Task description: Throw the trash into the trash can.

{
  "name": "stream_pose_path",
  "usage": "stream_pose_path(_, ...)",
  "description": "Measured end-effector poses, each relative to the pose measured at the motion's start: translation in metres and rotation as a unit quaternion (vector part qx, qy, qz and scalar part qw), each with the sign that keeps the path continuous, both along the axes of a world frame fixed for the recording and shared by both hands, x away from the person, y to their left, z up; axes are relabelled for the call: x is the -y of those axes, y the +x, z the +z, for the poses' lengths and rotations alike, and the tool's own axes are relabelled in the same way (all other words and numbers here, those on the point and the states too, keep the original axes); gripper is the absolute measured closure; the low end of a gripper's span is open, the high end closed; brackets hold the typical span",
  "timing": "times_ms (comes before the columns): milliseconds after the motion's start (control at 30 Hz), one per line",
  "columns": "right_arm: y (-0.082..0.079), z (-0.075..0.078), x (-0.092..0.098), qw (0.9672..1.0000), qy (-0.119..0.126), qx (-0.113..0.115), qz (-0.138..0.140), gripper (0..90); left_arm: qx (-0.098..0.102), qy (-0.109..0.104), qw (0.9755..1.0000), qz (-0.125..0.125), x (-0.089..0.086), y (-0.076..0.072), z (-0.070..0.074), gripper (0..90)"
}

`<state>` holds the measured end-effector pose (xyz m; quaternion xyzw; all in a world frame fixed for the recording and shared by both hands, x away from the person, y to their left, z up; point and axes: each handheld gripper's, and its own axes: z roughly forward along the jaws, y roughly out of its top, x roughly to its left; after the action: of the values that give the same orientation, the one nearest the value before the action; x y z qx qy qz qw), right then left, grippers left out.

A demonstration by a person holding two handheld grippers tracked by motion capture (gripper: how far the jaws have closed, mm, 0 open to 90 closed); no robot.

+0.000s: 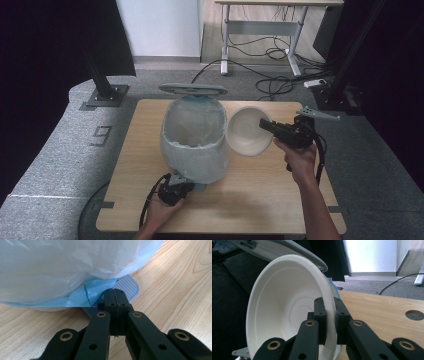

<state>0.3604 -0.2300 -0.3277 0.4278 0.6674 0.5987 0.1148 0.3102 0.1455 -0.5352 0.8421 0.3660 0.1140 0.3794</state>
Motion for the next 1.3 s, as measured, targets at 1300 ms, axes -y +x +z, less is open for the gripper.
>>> stream_pose_path(1300, 0.031, 0.014, -0.056, 0.9995, -0.021, -0.004, 0.024, 82.8, 0.004, 0.002, 1.0, -0.002, 0.0, 0.0, 0.0, 90.0)
